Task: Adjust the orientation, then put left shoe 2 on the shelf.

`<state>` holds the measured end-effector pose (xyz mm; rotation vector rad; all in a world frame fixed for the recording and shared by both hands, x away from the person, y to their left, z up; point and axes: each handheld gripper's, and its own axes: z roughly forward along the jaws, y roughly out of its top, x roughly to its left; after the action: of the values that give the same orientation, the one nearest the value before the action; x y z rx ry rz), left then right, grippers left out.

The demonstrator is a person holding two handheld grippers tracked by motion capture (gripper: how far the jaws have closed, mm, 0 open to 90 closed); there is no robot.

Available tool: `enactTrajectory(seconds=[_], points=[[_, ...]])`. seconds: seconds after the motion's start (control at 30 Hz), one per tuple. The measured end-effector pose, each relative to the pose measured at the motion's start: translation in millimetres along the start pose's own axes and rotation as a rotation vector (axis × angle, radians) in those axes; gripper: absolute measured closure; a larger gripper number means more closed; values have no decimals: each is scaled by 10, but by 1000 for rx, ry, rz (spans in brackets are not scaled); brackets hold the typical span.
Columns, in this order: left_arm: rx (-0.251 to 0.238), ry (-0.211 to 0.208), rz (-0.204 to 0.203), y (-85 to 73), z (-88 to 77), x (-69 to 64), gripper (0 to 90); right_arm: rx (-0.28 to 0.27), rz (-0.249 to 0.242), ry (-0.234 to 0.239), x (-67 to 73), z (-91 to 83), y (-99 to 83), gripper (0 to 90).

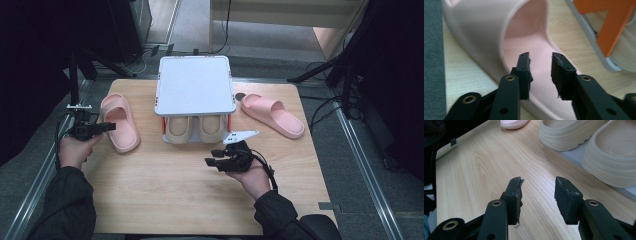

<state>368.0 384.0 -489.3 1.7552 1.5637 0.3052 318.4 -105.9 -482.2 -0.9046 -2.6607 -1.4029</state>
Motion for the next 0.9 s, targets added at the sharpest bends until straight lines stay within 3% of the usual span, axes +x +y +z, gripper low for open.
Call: enactTrajectory(seconds=[0.27,0.47,0.7,0.9], points=[[-28,38,-41,38,-74,72,536,-1,5,-5,2,-11,-6,575],[-23,57,-73,84,-49,201,538,-1,6,-22,4,-54,-54,573],[9,121,-63,122,150,268,537,-12,33,-56,-12,-144,-134,568],[-9,107,-104,118,273,387,538,-24,50,-90,-18,-244,-217,556]])
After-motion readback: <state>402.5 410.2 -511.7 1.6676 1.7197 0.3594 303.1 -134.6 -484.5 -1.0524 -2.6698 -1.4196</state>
